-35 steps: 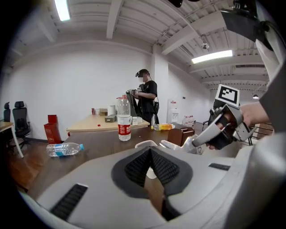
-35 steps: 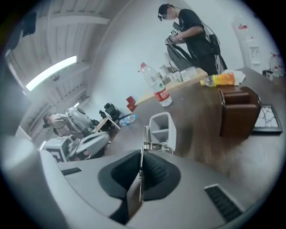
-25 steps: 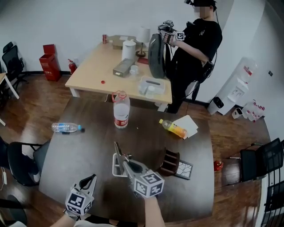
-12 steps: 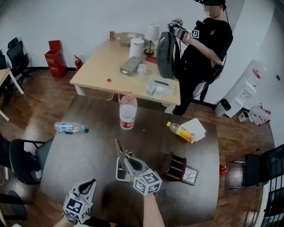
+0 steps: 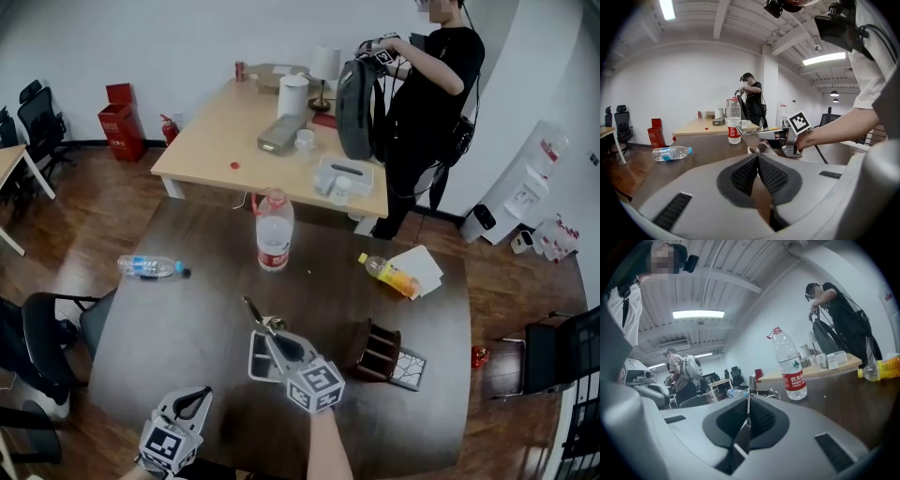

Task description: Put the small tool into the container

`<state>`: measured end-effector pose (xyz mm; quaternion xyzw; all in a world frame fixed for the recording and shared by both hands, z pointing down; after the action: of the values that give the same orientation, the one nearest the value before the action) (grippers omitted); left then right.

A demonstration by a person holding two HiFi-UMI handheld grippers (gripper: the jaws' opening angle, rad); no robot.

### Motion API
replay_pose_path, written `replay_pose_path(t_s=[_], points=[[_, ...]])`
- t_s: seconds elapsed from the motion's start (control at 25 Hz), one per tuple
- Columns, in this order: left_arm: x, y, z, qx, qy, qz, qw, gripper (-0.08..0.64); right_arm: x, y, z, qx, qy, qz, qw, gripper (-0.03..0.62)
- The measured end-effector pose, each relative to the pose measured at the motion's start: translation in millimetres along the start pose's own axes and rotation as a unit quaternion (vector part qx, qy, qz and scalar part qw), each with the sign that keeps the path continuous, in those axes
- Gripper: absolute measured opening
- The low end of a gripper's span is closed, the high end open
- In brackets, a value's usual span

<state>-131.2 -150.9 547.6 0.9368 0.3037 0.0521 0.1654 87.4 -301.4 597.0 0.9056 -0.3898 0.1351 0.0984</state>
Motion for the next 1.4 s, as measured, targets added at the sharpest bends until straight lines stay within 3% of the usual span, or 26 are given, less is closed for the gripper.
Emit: replay_pose_path(t_s=[0.16,0.32,0.56,0.72,0.88,1.0,1.04,1.12,1.4], points=[[-5,-1,-1,0.014,0.01,0.008,0.9998,0.003,1,-4,-7,-0.015,0.014,-0.011,1.0,0.021],[-6,1,4,0.016,0.004,0.009,0.9998,0.003,0,-13,-15,-0.049,0.012,-0.025,0.998,0.07],[3,6,8,0.025,0.009,0.002,0.9996,0.003,-8,-35,-13,-0.054,0.032,-0.059,0.996,0.092],[6,11,15,0.023,0.007,0.008,0.9997,0.003,-18,-57,11,-0.019,0.051,-0.097,0.994,0.093],[5,14,28,0.042,0.011,0.004,0.999,0.003,-32,-76,40,0.002,0.033,-0.117,0.993,0.092],[6,15,45,0.054,0.004,0.001,0.9986,0.003,-52,-87,60,0.018,0.009,-0.118,0.993,0.088],[6,15,50,0.062,-0.002,-0.002,0.9981,0.003,-61,-90,66,0.024,0.001,-0.117,0.993,0.044],[6,17,61,0.08,-0.01,-0.01,0.9967,0.003,-79,-95,78,0.035,-0.007,-0.113,0.993,0.037],[16,11,104,0.138,0.0,-0.031,0.9899,0.005,-125,-117,114,0.085,-0.05,-0.11,0.989,-0.009]])
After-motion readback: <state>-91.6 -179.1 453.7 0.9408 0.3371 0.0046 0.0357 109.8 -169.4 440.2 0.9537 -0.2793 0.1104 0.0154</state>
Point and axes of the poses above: the fingertips, and each gripper's own axes: y forward along the fingers, x to its right, z out of its top, the point moved 8 cm from there along -y, backward along the fingers, and after that the axes turned 5 degrees about x, right-handed, at the moved point
